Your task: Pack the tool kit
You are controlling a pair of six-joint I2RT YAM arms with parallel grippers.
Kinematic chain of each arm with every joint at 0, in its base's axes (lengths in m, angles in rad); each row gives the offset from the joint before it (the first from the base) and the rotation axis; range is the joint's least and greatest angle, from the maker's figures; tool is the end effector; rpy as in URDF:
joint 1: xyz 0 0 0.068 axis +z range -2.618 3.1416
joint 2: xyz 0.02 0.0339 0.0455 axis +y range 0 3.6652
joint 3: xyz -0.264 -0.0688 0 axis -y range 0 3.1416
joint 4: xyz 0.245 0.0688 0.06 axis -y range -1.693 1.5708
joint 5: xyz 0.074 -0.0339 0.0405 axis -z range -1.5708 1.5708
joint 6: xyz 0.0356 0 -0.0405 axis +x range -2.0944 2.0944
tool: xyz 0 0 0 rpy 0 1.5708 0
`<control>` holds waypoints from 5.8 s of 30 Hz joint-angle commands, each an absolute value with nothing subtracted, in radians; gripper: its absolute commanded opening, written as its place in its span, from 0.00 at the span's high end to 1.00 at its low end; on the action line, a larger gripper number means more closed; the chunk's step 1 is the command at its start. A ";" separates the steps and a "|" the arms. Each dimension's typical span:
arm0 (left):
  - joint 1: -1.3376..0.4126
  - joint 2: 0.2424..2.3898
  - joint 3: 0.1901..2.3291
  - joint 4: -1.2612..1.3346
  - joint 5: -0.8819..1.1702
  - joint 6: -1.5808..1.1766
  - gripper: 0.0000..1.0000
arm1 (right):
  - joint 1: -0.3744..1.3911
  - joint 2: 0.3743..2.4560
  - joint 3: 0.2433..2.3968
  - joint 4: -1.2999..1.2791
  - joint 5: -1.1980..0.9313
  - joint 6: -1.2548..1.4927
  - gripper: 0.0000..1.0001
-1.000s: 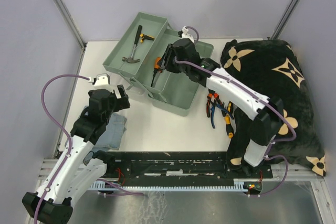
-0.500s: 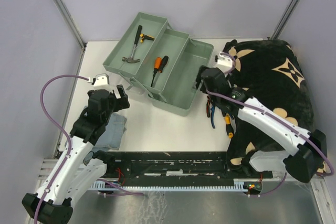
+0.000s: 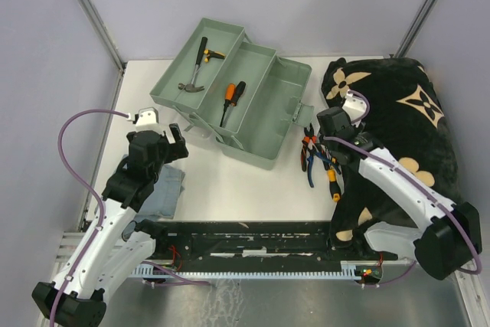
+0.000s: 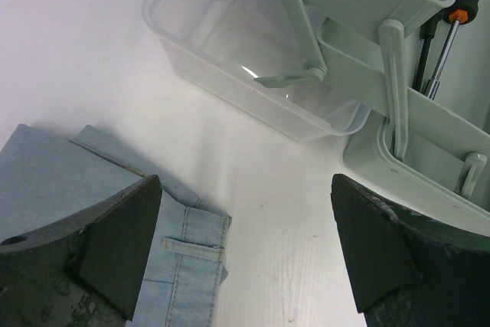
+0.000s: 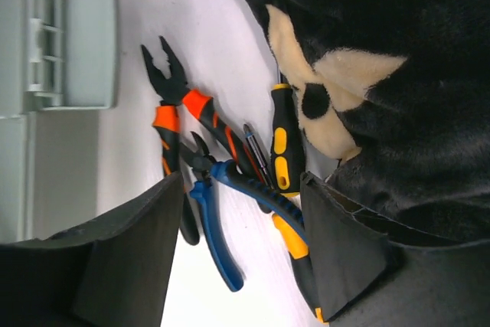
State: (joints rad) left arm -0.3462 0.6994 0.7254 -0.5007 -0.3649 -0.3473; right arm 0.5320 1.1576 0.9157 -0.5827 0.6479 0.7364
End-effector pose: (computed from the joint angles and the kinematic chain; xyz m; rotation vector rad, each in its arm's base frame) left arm 0.1517 -0.0412 0.3008 -0.2263 1.9998 -0.0679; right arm 0.2141 0.1011 0.2797 0.5072 2.1382 -0.0840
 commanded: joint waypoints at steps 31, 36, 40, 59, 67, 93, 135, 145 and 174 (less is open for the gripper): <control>-0.340 0.695 0.734 -0.471 -0.394 -0.342 0.04 | 0.368 1.697 1.018 -0.598 0.624 0.722 0.56; -0.339 0.696 0.733 -0.471 -0.391 -0.341 0.04 | 0.356 1.712 0.984 -0.568 0.578 0.731 0.53; -0.339 0.696 0.733 -0.470 -0.391 -0.341 0.03 | 0.354 1.710 0.954 -0.527 0.506 0.732 0.52; -0.339 0.696 0.733 -0.469 -0.387 -0.339 0.04 | 0.354 1.701 0.926 -0.459 0.306 0.655 0.46; -0.338 0.697 0.733 -0.468 -0.387 -0.339 0.04 | 0.355 1.665 0.919 -0.449 0.278 0.632 0.66; -0.337 0.695 0.732 -0.466 -0.374 -0.339 0.04 | 0.354 1.374 0.876 -0.465 0.273 0.588 0.85; -0.334 0.703 0.732 -0.463 -0.373 -0.336 0.04 | 0.315 1.628 0.873 -0.427 0.265 0.588 0.71; -0.333 0.698 0.733 -0.464 -0.372 -0.336 0.05 | 0.315 1.350 0.836 -0.461 0.317 0.593 0.90; -0.331 0.681 0.731 -0.465 -0.375 -0.337 0.05 | 0.647 1.476 1.259 -0.179 0.000 0.902 0.89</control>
